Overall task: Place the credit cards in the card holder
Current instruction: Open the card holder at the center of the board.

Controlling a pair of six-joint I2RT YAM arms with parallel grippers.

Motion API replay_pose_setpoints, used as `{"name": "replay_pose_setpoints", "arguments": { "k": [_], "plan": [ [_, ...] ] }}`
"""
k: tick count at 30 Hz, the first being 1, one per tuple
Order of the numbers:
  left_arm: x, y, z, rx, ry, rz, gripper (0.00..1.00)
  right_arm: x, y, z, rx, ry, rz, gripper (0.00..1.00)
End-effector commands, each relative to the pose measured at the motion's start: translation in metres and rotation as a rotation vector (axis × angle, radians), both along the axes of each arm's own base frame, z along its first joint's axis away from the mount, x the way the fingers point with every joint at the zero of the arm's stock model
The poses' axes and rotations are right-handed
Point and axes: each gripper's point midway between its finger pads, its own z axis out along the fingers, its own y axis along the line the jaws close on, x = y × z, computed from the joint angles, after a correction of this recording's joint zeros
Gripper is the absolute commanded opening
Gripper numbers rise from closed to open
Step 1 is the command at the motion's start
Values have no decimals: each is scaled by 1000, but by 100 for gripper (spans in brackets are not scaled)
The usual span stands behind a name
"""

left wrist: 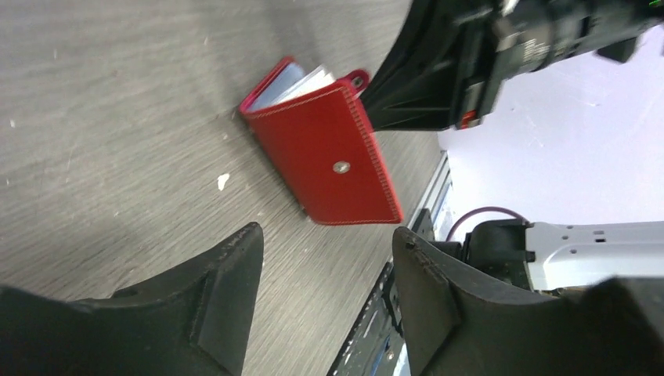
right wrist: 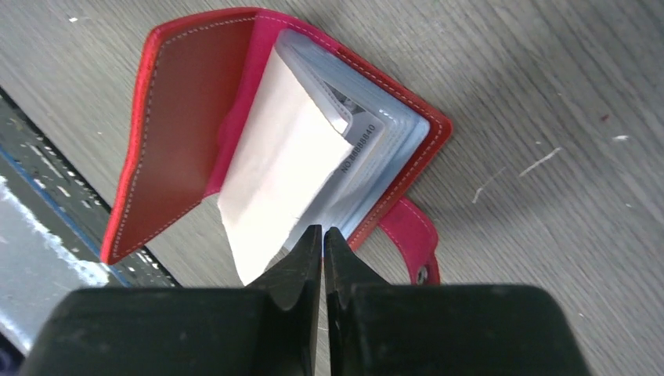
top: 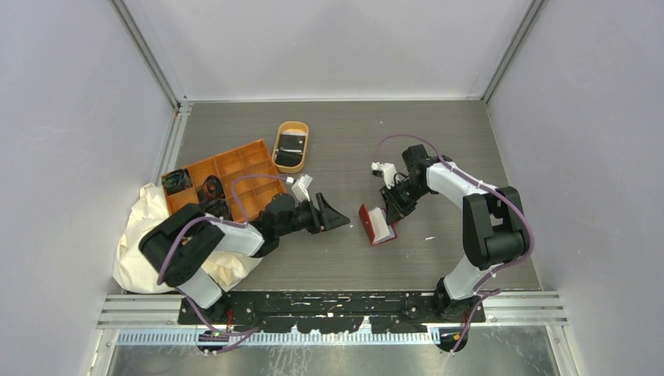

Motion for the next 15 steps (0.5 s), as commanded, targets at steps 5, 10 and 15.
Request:
{"name": "replay_pose_setpoints", "arguments": {
  "k": [5, 10, 15],
  "plan": [
    [-4, -15, 2, -62, 6, -41, 64, -8, 48, 34, 212, 116, 10, 9],
    [-6, 4, -5, 134, -63, 18, 66, -10, 81, 33, 201, 92, 60, 11],
    [-10, 35, 20, 235, -160, 98, 68, -8, 95, 2, 50, 84, 47, 14]
  ]
}}
